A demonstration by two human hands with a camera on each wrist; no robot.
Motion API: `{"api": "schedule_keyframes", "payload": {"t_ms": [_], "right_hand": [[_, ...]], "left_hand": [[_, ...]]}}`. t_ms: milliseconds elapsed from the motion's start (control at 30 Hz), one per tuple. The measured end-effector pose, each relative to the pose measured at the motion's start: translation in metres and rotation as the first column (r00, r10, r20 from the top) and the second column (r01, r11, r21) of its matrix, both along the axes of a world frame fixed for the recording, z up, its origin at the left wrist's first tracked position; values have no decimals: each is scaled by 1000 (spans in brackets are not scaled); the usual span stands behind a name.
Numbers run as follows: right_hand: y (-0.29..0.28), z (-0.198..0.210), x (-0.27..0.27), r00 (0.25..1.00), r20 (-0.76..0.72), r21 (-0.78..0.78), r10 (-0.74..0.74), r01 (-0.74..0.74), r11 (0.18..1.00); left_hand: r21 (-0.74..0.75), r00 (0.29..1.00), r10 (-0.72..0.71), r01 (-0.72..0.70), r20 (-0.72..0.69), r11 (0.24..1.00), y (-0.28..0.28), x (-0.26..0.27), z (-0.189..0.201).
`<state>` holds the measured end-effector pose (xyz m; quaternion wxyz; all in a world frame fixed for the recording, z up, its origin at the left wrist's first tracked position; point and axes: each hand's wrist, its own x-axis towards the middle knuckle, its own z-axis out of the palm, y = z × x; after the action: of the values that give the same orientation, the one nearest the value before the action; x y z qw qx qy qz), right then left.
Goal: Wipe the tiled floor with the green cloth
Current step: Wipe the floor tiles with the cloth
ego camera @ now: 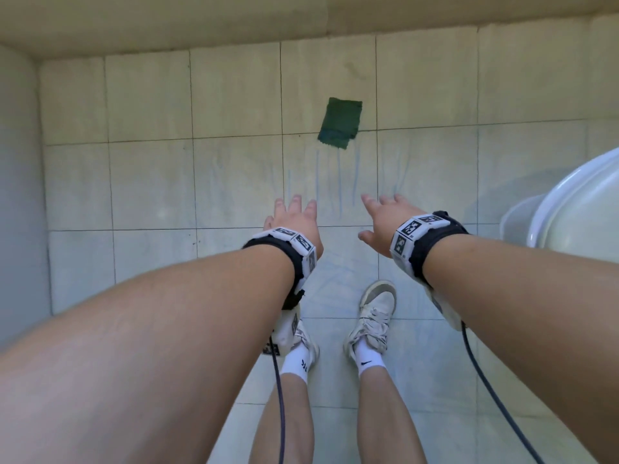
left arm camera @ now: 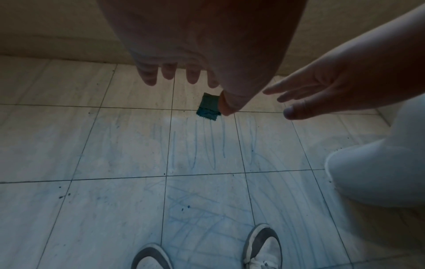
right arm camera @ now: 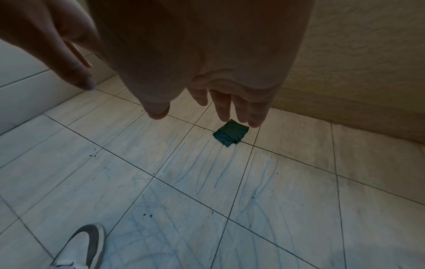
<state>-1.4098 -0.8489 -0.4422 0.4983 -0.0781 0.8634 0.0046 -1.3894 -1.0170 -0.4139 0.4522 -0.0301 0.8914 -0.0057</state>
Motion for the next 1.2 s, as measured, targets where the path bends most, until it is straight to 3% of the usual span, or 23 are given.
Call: {"api": "schedule_keyframes", "payload": {"t_ms": [733,967,1200], "right_hand": [[-90,24,-26,998,-20,17,51,-51,999],[-80,25,-33,1000,-29,-12,8,-8,1000],[-45,-10,-54,999,-20,-9,51,-51,999]], "left_hand": [[43,997,77,-78,33,996,-89,-12,18],[24,998,52,-53,23,998,-78,-25,23],[36,997,75,-75,3,997,-38,-32,-2]]}}
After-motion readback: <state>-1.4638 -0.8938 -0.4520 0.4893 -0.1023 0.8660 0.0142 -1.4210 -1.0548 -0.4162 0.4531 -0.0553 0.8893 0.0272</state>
